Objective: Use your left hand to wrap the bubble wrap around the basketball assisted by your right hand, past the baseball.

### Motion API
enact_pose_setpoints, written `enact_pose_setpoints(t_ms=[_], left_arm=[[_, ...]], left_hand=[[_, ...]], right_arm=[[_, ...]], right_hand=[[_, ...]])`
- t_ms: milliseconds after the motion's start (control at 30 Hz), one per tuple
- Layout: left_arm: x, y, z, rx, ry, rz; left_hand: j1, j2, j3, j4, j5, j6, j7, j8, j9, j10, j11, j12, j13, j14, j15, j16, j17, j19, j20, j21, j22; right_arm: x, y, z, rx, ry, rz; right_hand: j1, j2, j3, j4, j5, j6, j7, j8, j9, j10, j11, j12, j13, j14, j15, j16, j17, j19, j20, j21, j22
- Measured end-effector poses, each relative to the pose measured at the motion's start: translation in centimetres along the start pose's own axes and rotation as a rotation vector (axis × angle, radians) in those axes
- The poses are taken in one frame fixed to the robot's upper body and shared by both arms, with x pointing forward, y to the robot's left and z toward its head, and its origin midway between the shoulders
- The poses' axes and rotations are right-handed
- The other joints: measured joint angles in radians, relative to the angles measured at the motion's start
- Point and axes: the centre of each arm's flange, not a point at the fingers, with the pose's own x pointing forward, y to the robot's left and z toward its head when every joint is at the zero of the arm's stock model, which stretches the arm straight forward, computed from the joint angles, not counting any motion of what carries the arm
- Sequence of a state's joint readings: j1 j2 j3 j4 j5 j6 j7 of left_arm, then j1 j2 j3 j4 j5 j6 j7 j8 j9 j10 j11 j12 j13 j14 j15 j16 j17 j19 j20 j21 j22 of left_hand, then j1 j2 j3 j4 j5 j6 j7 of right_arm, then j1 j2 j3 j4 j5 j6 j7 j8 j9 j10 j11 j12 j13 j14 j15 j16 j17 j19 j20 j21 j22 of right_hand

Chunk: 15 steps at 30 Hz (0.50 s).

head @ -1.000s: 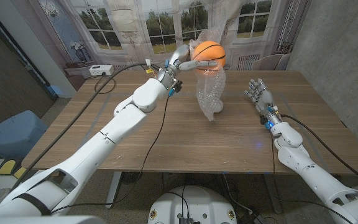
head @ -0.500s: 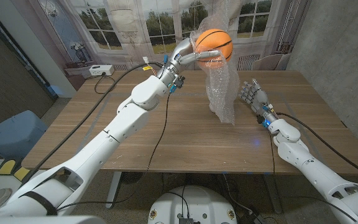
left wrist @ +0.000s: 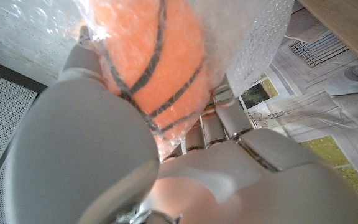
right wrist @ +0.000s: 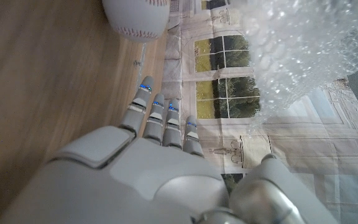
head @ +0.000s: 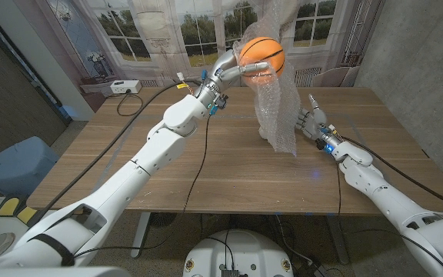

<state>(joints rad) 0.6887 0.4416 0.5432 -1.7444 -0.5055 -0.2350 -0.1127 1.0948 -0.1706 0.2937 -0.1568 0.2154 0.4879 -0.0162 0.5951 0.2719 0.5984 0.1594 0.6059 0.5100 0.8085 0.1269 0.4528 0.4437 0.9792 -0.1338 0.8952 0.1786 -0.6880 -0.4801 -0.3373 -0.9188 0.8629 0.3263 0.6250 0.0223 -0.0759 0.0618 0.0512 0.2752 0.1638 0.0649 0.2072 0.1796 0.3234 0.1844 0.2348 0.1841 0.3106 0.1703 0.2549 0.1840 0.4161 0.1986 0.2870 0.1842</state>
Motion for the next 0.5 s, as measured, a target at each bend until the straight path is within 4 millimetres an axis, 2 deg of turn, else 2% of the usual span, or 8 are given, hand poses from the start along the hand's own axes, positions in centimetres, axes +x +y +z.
enact_pose_setpoints(t_ms=[67,100,200,267,333,433,467,500], left_arm=[[0.0,0.0,0.0,-0.006,0.002,-0.002],[0.1,0.4,-1.2,-0.012,0.026,0.009],[0.1,0.5,-1.6,-0.019,0.037,0.012],[0.2,0.8,-2.6,-0.026,0.058,0.022],[0.2,0.9,-3.0,-0.031,0.067,0.026],[0.2,0.9,-3.0,-0.032,0.069,0.026],[0.3,1.3,-4.2,-0.038,0.092,0.038],[0.3,1.4,-4.5,-0.040,0.099,0.042]], left_hand=[[0.000,0.000,0.000,0.000,0.000,0.000,0.000,-0.001,0.000,0.000,0.000,-0.001,0.000,0.000,0.000,-0.001,0.002,0.000,0.000,0.000,0.000],[0.000,0.000,0.000,0.000,0.000,0.000,0.000,-0.001,0.000,0.000,0.000,-0.001,0.000,0.000,0.000,-0.006,0.004,0.000,0.000,0.000,0.000],[0.000,0.000,0.000,0.000,0.000,0.000,0.000,-0.002,-0.002,0.000,0.000,-0.004,0.000,0.000,0.000,-0.006,0.005,0.000,0.000,0.004,0.001],[-0.001,0.001,0.000,0.000,0.000,0.000,0.000,-0.003,-0.005,0.000,0.000,-0.004,0.000,0.000,0.000,-0.009,0.005,0.000,0.000,0.004,0.001],[-0.001,0.001,0.000,0.000,0.000,0.000,0.000,-0.003,-0.006,0.000,0.000,-0.007,0.000,0.000,0.000,-0.009,0.005,0.000,0.000,0.004,0.001],[-0.001,0.001,0.000,0.000,0.000,0.000,0.000,-0.001,-0.005,-0.001,-0.001,-0.008,0.001,0.000,0.000,-0.009,0.005,0.000,0.000,0.008,0.001],[-0.001,0.001,0.000,0.000,0.000,0.000,0.000,0.001,-0.005,-0.001,-0.001,-0.008,0.001,0.000,0.000,-0.009,0.005,0.000,0.000,0.008,0.001],[-0.001,0.001,0.000,0.000,0.000,0.000,0.000,0.003,-0.005,-0.001,-0.001,-0.008,0.001,0.000,0.000,-0.012,0.006,0.000,0.000,0.008,0.001]], right_arm=[[0.7,-0.7,0.3,0.007,-0.005,-0.021],[1.1,0.4,0.1,0.088,0.004,0.094],[2.4,0.8,0.7,0.146,-0.004,0.160],[2.8,1.2,0.9,0.175,-0.002,0.213],[3.7,0.8,1.4,0.206,-0.002,0.222],[3.9,-0.2,1.4,0.227,0.002,0.180],[3.6,1.3,1.0,0.289,0.025,0.315],[3.4,1.6,0.9,0.308,0.033,0.347]], right_hand=[[-0.003,-0.006,-0.014,0.003,0.012,0.011,0.011,0.000,0.000,0.033,0.005,0.002,0.000,0.043,0.003,0.004,0.000,0.036,-0.007,0.013,0.000],[0.001,-0.011,-0.023,0.007,0.017,0.018,0.018,0.000,0.000,0.053,0.006,0.002,0.000,0.075,0.003,0.013,0.000,0.062,-0.013,0.021,0.000],[0.003,-0.021,-0.055,0.017,0.039,0.039,0.039,-0.004,0.000,0.125,0.014,0.002,0.000,0.184,-0.003,0.033,0.000,0.149,-0.027,0.046,0.004],[0.006,-0.024,-0.073,0.025,0.050,0.063,0.063,-0.004,0.000,0.173,0.020,0.002,0.000,0.244,-0.006,0.042,0.000,0.200,-0.035,0.059,0.005],[0.005,-0.024,-0.086,0.033,0.059,0.097,0.074,0.002,0.000,0.215,0.025,0.002,-0.002,0.293,-0.008,0.049,0.000,0.241,-0.043,0.071,0.005],[0.005,-0.024,-0.096,0.038,0.065,0.136,0.079,0.011,0.000,0.245,0.025,0.002,-0.003,0.324,-0.012,0.050,0.000,0.265,-0.049,0.076,0.005],[0.005,-0.024,-0.096,0.038,0.066,0.144,0.080,0.013,0.000,0.245,0.025,0.002,-0.003,0.326,-0.014,0.050,0.000,0.268,-0.052,0.076,0.005],[0.006,-0.024,-0.096,0.038,0.069,0.154,0.081,0.015,0.000,0.245,0.025,0.002,-0.003,0.327,-0.015,0.050,0.000,0.268,-0.052,0.076,0.005]])
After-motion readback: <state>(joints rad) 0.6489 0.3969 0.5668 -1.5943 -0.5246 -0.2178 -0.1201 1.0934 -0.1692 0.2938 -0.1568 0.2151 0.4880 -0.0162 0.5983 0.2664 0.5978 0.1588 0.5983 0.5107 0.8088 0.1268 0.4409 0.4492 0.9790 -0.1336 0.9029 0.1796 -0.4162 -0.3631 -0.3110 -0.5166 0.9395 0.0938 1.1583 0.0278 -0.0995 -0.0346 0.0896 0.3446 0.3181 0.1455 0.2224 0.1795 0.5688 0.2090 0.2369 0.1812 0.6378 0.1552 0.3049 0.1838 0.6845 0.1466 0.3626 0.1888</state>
